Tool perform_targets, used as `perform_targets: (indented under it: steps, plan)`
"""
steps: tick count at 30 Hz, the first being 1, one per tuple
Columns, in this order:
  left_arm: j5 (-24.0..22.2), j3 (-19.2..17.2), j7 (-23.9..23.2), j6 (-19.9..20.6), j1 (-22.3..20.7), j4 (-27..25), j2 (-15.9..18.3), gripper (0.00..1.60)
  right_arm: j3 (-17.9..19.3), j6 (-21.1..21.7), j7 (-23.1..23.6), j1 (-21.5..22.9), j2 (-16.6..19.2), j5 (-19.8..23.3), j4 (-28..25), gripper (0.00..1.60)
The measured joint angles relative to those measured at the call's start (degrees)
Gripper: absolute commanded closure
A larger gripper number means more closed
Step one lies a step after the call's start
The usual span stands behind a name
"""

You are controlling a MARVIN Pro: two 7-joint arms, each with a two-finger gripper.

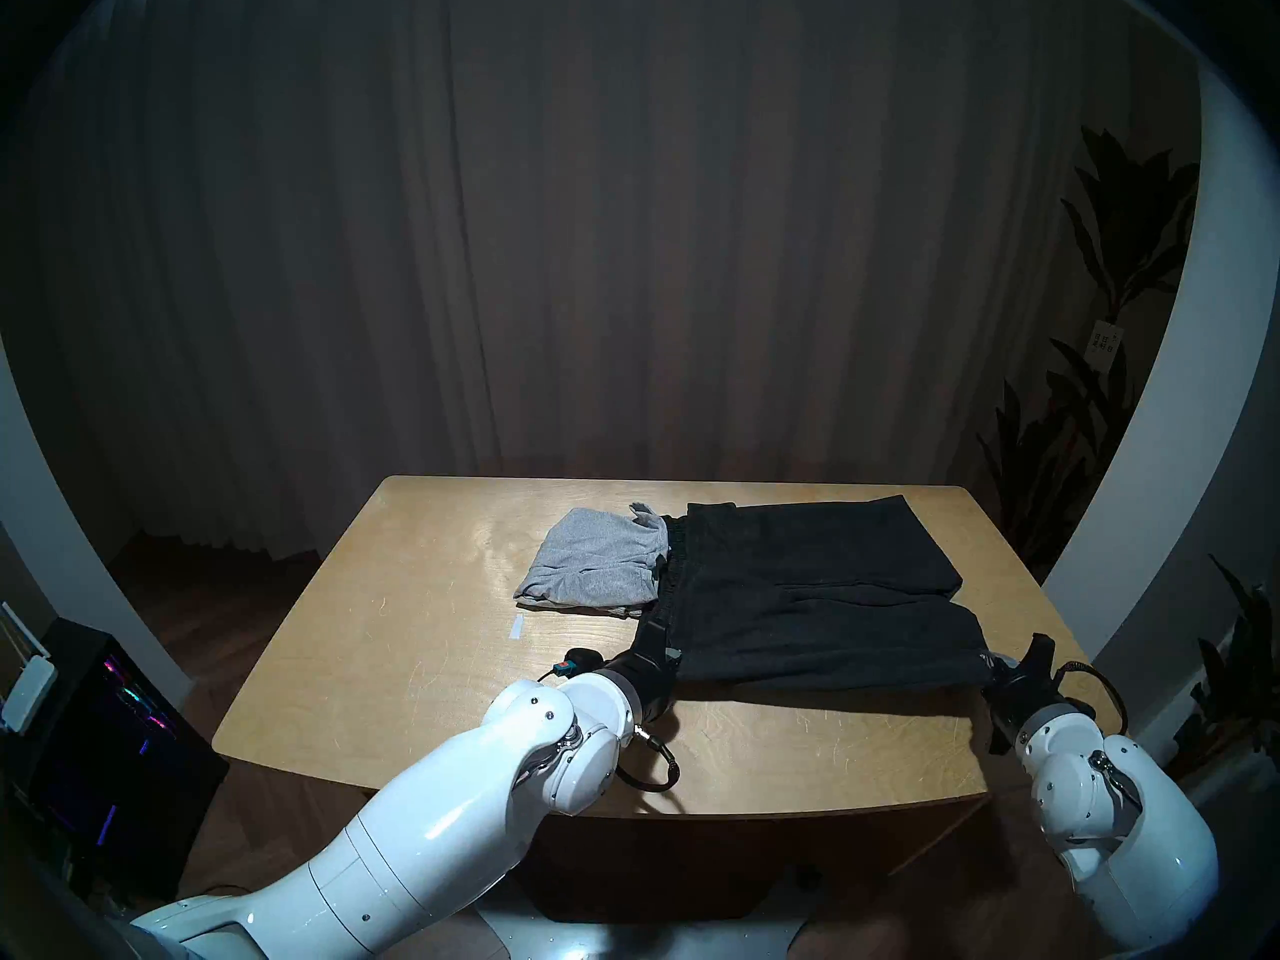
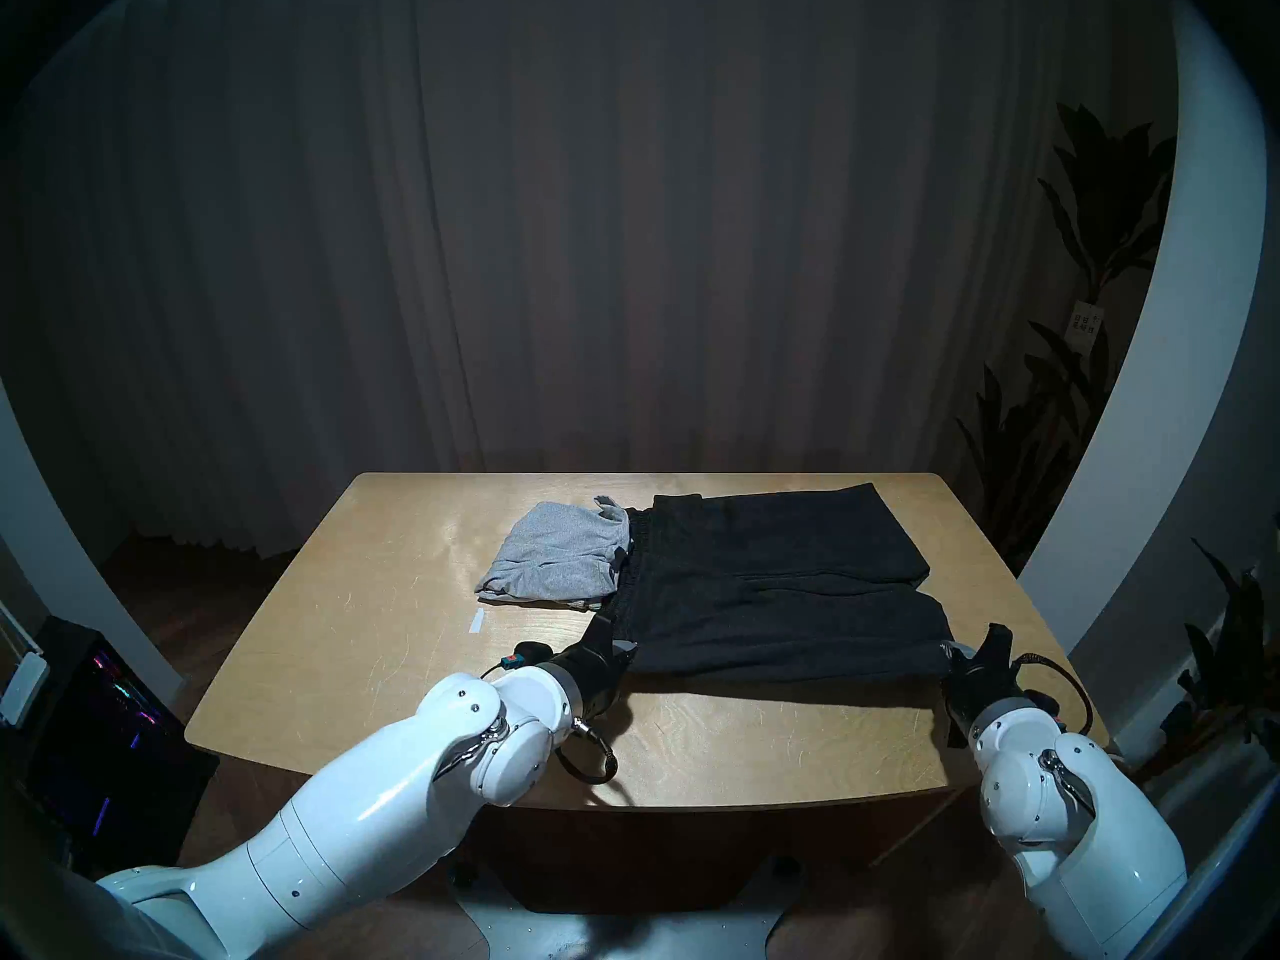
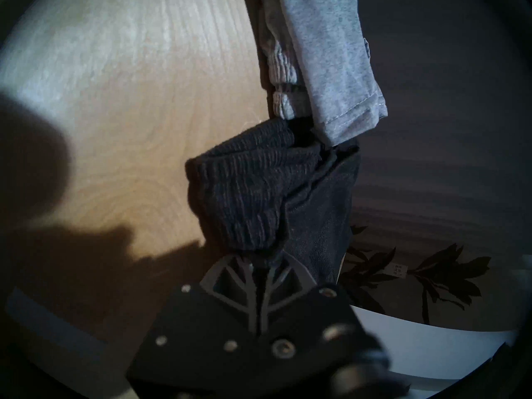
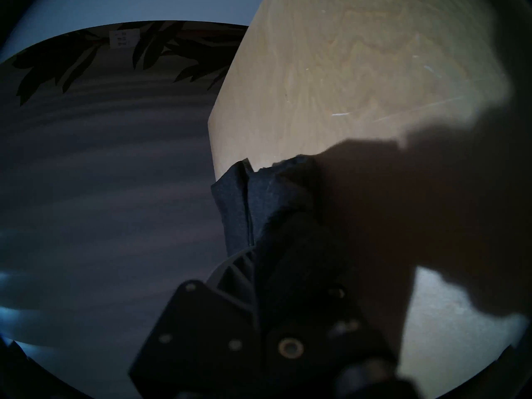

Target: Fold pants twice and stack them

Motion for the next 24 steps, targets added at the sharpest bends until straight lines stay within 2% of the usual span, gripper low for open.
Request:
perform_targets:
  steps: [6,18,24]
  plan:
    - [-1.45,-0.51,1.71,3.03,-2.5,0.95,-0.36,1.6,-0.36,0.14,-0.06,2.53,0.59,-0.28,0.75,1.6]
    - [-4.44,-0.83,6.26,9.28,-8.48,5.49,-4.09,1.6,-1.2,0.57,-0.21,7.07,1.06,-0.42,4.23,1.6]
    - [-5.85,-0.81,7.79,12.21,-11.1,5.8,-5.84,1.6,-1.27,0.66,-2.4,9.37,1.21,1.48,5.6,1.6]
